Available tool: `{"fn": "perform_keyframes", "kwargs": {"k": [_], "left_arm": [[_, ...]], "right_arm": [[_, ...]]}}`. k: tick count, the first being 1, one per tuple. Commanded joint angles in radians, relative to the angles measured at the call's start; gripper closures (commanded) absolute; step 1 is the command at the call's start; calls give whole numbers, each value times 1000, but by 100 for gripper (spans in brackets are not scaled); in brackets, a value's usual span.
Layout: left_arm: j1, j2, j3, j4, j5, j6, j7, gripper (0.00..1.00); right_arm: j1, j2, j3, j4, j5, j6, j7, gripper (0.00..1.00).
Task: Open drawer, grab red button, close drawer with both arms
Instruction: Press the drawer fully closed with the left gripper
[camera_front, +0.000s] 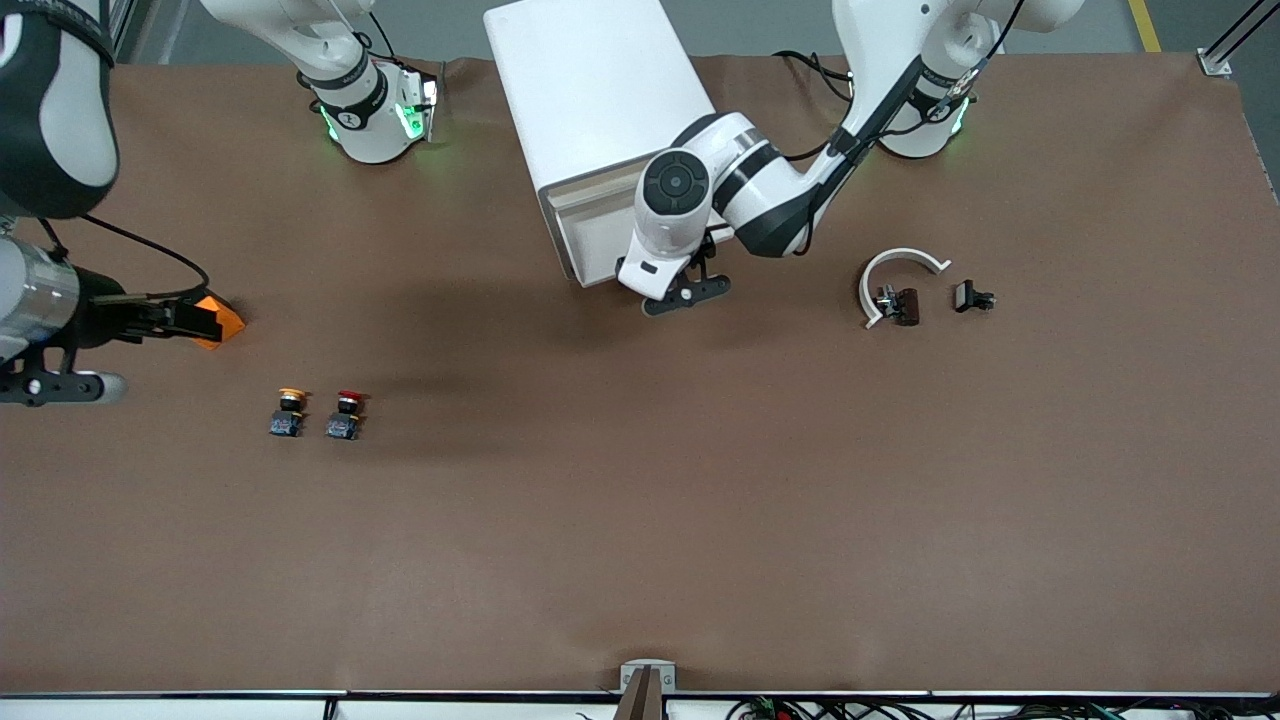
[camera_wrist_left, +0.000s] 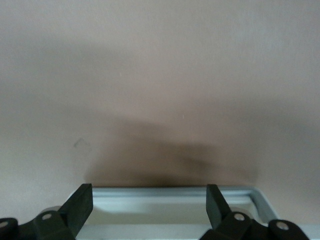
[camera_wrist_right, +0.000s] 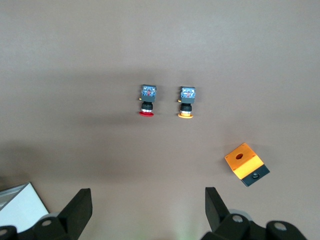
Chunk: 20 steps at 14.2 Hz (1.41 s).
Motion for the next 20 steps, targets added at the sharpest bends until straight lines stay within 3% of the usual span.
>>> {"fn": "perform_keyframes", "kwargs": {"k": [1,4,7,11,20], "left_arm": [[5,-27,-40,-45,-14,-8,-9,0],[3,-17,-78,-62,-17,-8,-12,0],[2,-16,-90,-77,-19,-8,-16,0],[9,2,-114,-72,-32,-8,-6,0],[8,19,-112,-63,-89,-8,0,0]], "right_arm": [[-48,-1,14,66,-5,-35,-3,0],[-60,-1,16,141,-2,-94,-21,0],[-68,-52,14,125,47,-98,-31,0],[-60,-93,20,118,43,-94,-34,0],[-80,-260,14,-116,-3,-42,-83,0]]}}
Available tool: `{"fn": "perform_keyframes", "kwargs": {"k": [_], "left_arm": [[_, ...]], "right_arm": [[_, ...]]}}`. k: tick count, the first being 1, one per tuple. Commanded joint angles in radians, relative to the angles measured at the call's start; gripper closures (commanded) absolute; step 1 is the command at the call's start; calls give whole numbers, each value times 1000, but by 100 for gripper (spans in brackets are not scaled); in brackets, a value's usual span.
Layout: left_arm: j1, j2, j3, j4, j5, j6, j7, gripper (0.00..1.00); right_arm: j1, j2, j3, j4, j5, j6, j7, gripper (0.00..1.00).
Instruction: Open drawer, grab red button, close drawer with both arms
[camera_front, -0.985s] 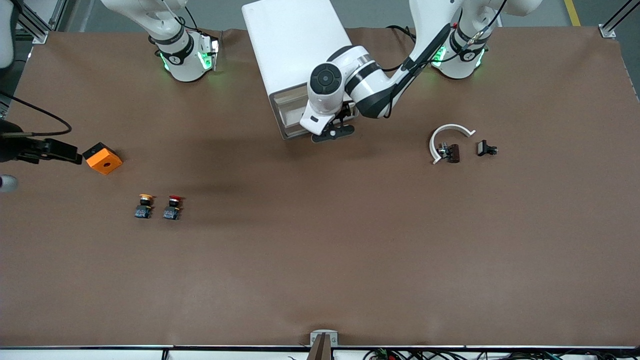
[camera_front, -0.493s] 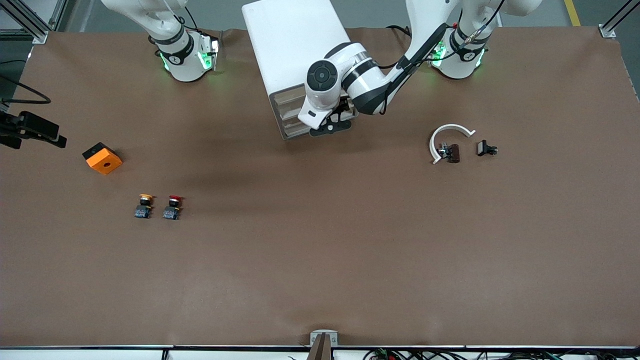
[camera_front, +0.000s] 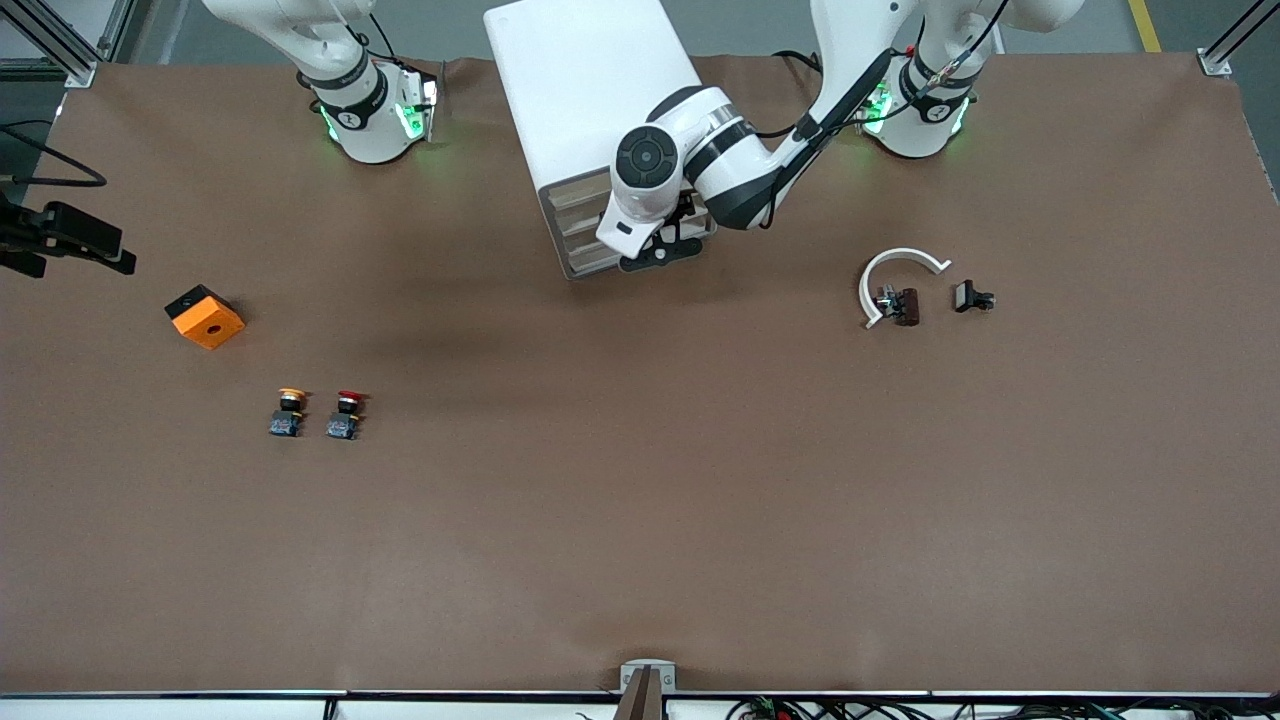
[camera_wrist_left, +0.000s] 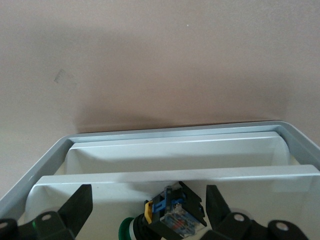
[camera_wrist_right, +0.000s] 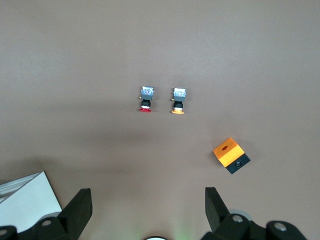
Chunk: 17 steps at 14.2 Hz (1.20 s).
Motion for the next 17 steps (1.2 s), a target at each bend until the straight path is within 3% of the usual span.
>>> {"fn": "perform_keyframes", "kwargs": {"k": [1,6,11,17], "left_arm": [[18,7,-13,17,-18,-7,7,0],[134,21,6,112,75,-6,20,0],[296,-19,4,171,240,-7,49,0],[499,-99,4,214,255,-10,113,0]], "right_arm": [[-32,-113,10,-134,-15,43,-35,0],[-52,-196,13,-261,-18,99,-32,0],[-41,-218,14,-268,-15,102,-31,0],[-40,-213,13,-266,-39,128,-37,0]]}}
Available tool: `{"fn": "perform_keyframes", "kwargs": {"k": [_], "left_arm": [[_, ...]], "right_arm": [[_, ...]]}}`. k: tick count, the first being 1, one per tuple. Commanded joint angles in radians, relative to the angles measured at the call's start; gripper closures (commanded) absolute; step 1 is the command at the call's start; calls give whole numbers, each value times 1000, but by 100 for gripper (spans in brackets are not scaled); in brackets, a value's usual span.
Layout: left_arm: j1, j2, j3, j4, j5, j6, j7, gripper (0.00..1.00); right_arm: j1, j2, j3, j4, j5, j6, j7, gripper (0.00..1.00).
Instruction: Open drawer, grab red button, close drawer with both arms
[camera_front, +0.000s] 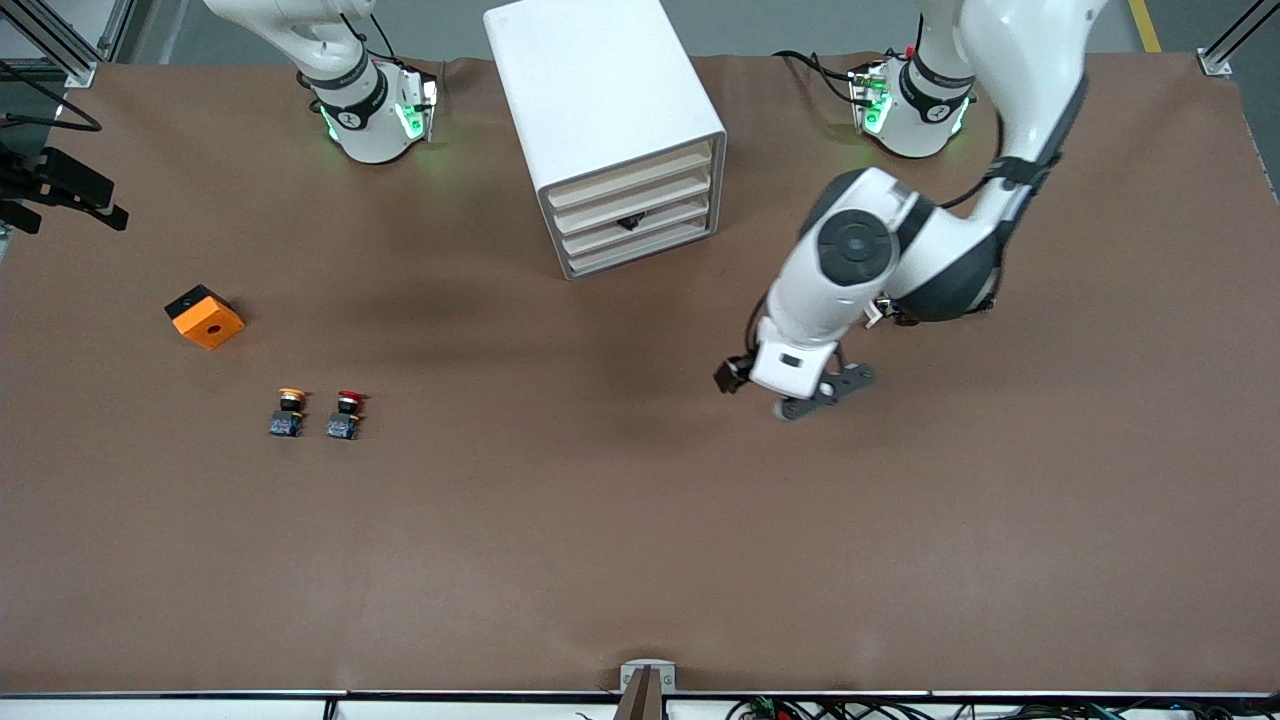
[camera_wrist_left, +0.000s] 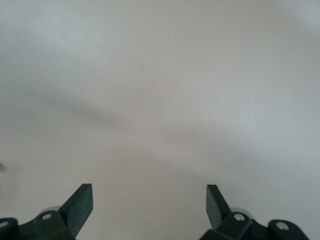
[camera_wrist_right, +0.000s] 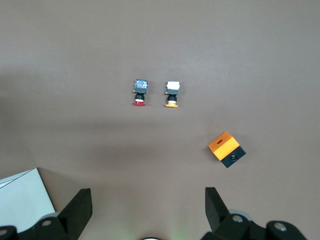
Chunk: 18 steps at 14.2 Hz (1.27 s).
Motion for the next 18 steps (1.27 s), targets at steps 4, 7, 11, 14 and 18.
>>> {"fn": "perform_keyframes", "kwargs": {"k": [4,7,11,14,18], "left_arm": [[156,-54,-9,130,16,-120,93,0],[224,-57,-9,206,15,-204,264,0],[324,-103,-17,227,7,-304,440,0],[347,-181,-15,227,3,-407,531,0],[361,-271,8,227,-7,-502,690,0]], "right_arm": [[19,-28,1,-31,-38,40,-13,0],[1,-28,2,-31,-36,40,-73,0],[-7,-28,2,-31,-36,42,-85,0],[-8,-28,2,-33,-33,41,-84,0],[-8,-28,1,-33,-30,40,-82,0]]}}
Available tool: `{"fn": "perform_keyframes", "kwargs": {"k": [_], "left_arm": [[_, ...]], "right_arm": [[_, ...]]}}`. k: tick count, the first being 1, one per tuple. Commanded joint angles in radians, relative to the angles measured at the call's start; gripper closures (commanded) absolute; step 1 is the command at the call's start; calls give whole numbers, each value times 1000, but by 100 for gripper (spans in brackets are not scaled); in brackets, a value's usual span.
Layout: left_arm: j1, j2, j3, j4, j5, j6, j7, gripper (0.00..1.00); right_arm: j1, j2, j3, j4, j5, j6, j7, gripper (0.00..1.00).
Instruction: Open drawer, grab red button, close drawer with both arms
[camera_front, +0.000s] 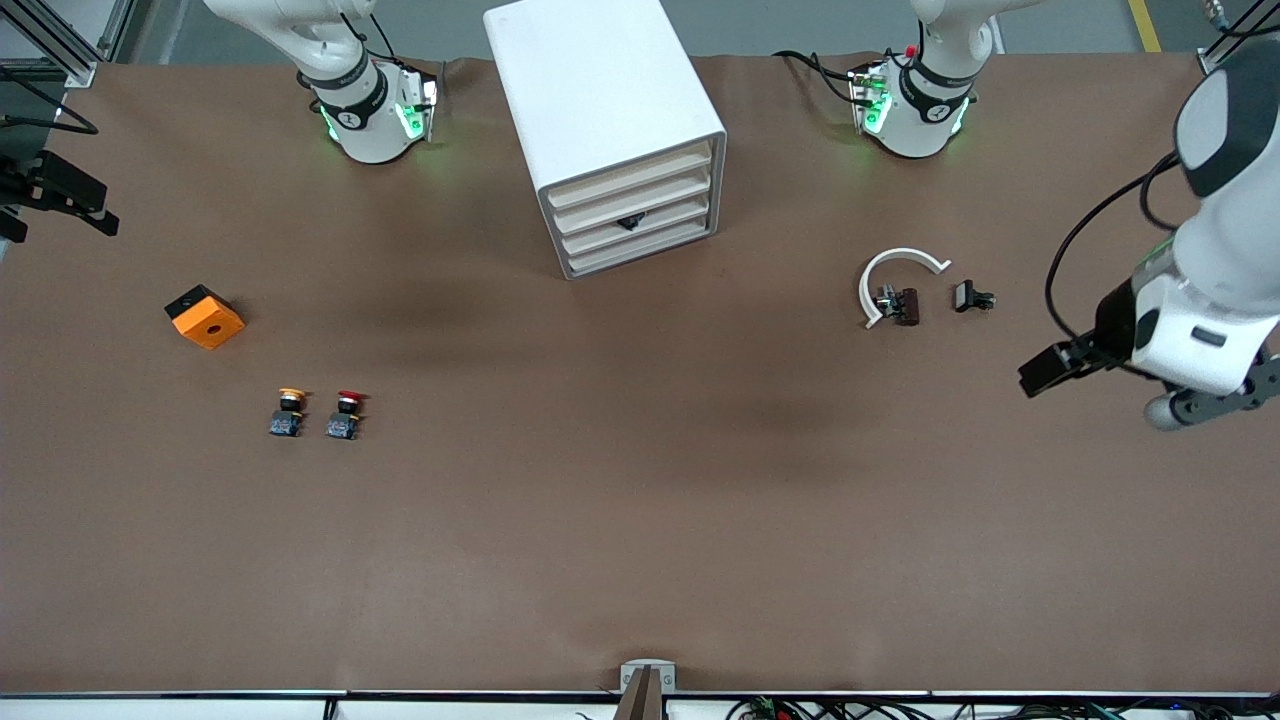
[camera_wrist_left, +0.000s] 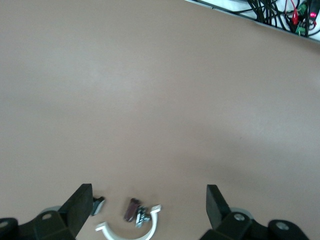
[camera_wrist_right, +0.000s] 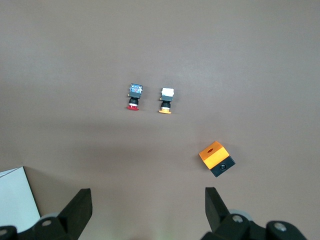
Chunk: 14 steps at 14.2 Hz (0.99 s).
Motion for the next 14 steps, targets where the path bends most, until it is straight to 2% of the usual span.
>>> {"fn": "perform_keyframes", "kwargs": {"k": [1,4,7,10,12,14], "left_arm": [[-18,-87,67,-16,-12,-52,170,0],[-177,-154,299,-30,-109,-106,336,0],[-220,-202,351,-44,-121,-207,410,0],[-277,-276,410,-120,-121,-210,427,0],[-292,-334,422,-199,-121,-191,438,0],[-305,-346,465,-211,-150,-184,461,0]], "right_arm": [[-12,-28,5,-23,-6,6,-13,0],[-12,-31,5,-23,-1,1,-5,0],[-12,-32,4,-25,2,-2,-2,0],[-35,-34,4,-25,18,0,10,0],[-41,-34,4,-28,29,-2,42,0],[-42,-34,5,-28,29,-2,100,0]]}}
